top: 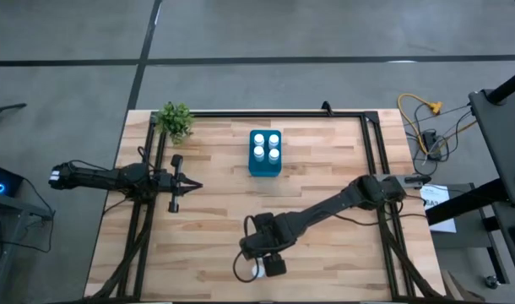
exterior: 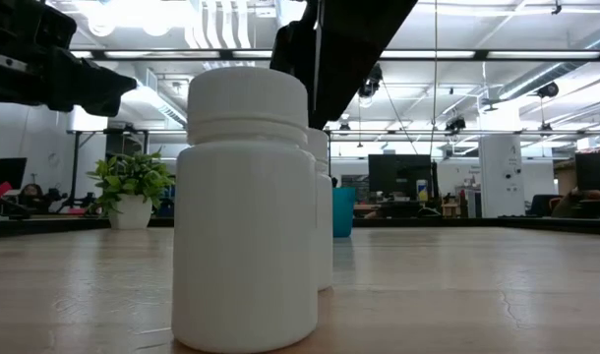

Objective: Pick and place pill bottles into a basket
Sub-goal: Put the top white pill bottle into the blue bin

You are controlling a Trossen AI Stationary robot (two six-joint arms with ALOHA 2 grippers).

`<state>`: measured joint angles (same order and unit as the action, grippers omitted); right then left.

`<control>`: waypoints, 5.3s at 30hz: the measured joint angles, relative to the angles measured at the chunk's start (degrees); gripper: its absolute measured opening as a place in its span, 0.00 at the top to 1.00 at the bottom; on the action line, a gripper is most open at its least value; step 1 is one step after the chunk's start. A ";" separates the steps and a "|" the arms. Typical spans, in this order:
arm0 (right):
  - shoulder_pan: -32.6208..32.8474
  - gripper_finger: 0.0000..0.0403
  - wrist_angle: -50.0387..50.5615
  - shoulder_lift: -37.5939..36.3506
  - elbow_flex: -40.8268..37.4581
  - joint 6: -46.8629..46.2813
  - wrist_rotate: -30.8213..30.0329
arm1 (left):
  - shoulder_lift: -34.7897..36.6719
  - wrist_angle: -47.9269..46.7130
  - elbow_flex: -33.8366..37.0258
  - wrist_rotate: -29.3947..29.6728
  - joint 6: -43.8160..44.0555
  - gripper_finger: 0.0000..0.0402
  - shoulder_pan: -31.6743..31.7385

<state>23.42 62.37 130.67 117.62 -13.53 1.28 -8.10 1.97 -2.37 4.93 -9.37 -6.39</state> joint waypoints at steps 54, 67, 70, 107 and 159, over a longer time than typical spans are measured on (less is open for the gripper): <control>0.46 0.36 -11.71 -0.09 -7.35 0.47 0.15 | -0.50 0.03 0.00 -0.02 0.15 1.00 0.02; 0.46 0.36 -13.73 -0.09 -8.48 0.02 0.26 | -0.50 -0.02 0.00 -0.02 0.15 1.00 0.00; 0.44 0.39 -13.71 -0.09 -8.63 -0.01 0.35 | -0.50 0.03 0.00 -0.03 0.15 1.00 0.01; -7.81 0.61 -1.76 -15.71 -8.13 3.02 -8.01 | -0.48 0.05 0.00 -0.17 0.15 1.00 0.00; -36.47 0.61 -10.76 -22.45 -26.05 14.20 3.48 | -0.50 0.04 0.00 -0.14 0.15 1.00 0.00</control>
<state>-13.05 51.62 108.22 91.57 0.67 4.75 -8.60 2.01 -2.37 4.79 -9.21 -6.39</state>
